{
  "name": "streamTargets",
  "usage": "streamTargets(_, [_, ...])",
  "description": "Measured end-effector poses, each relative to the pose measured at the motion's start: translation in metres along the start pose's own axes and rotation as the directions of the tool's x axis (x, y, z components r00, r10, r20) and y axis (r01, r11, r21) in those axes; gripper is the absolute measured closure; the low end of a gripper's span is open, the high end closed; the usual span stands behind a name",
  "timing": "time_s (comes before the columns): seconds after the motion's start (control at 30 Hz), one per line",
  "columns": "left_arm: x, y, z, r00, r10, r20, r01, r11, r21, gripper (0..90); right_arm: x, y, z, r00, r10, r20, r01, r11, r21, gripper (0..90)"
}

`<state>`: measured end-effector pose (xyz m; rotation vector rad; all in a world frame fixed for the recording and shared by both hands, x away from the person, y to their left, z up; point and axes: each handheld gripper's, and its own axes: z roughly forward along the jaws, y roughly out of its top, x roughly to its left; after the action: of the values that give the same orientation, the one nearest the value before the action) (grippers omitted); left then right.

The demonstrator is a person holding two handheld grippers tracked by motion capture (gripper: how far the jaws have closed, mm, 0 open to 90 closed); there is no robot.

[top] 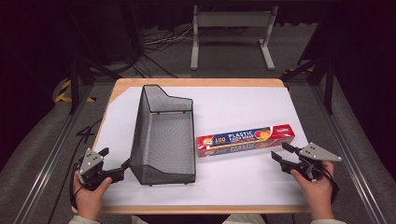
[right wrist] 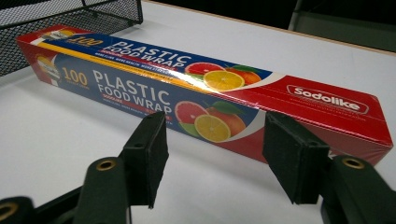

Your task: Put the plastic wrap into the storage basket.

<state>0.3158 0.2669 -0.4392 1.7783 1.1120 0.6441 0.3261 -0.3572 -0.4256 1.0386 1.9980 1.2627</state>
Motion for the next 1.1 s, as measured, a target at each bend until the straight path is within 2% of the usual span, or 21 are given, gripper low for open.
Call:
streamTargets(0.23, [0.0, 0.0, 0.001, 1.0, 0.003, -0.008, -0.003, 1.0, 0.007, 9.6, -0.002, 0.005, -0.001, 0.9994, -0.012, -0.033, 0.012, 1.0, 0.018, 49.7])
streamTargets(0.33, [0.0, 0.0, 0.001, 0.9999, -0.003, -0.012, 0.003, 1.0, 0.006, 9.6, -0.002, 0.01, -0.001, 0.999, -0.022, -0.038, 0.023, 0.999, 0.042, 53.6])
streamTargets(0.43, [-0.001, -0.001, 0.001, 0.9999, 0.002, -0.013, -0.002, 0.9999, 0.01, 9.6, -0.003, 0.015, -0.001, 0.9987, 0.009, -0.05, -0.006, 0.998, 0.062, 59.2])
streamTargets(0.6, [-0.001, -0.001, 0.002, 0.9999, 0.002, -0.017, -0.002, 1.0, 0.008, 9.6, -0.006, 0.03, -0.003, 0.9988, 0.004, -0.049, 0.002, 0.994, 0.113, 76.0])
streamTargets(0.63, [-0.001, -0.001, 0.002, 0.9999, 0.002, -0.017, -0.002, 1.0, 0.008, 9.6, -0.006, 0.03, -0.003, 0.9988, 0.004, -0.049, 0.002, 0.994, 0.113, 76.0])
streamTargets(0.67, [-0.001, 0.0, 0.002, 0.9998, 0.003, -0.018, -0.003, 1.0, 0.007, 9.6, -0.006, 0.035, -0.002, 0.9991, 0.004, -0.042, 0.002, 0.991, 0.135, 76.3])
streamTargets(0.7, [-0.001, 0.0, 0.002, 0.9998, 0.003, -0.018, -0.003, 1.0, 0.008, 9.6, -0.007, 0.04, -0.002, 0.9996, 0.005, -0.029, 0.0, 0.987, 0.161, 78.6])
streamTargets(0.83, [0.001, -0.001, 0.002, 0.9998, -0.001, -0.021, 0.001, 1.0, 0.007, 9.6, -0.01, 0.055, 0.001, 0.9999, 0.003, -0.01, -0.002, 0.982, 0.188, 89.2])
streamTargets(0.93, [0.001, -0.001, 0.003, 0.9998, -0.008, -0.02, 0.008, 1.0, 0.006, 9.6, -0.015, 0.066, 0.004, 1.0, -0.002, 0.005, 0.001, 0.978, 0.211, 90.0])
streamTargets(1.0, [0.0, -0.002, 0.003, 0.9999, 0.0, -0.015, 0.0, 1.0, 0.01, 9.6, -0.019, 0.072, 0.009, 0.9999, 0.003, -0.01, -0.001, 0.975, 0.222, 90.0])
streamTargets(1.1, [-0.001, -0.001, 0.004, 0.9999, 0.003, -0.013, -0.003, 0.9999, 0.01, 9.6, -0.024, 0.081, 0.016, 1.0, -0.002, -0.004, 0.003, 0.971, 0.238, 90.0])
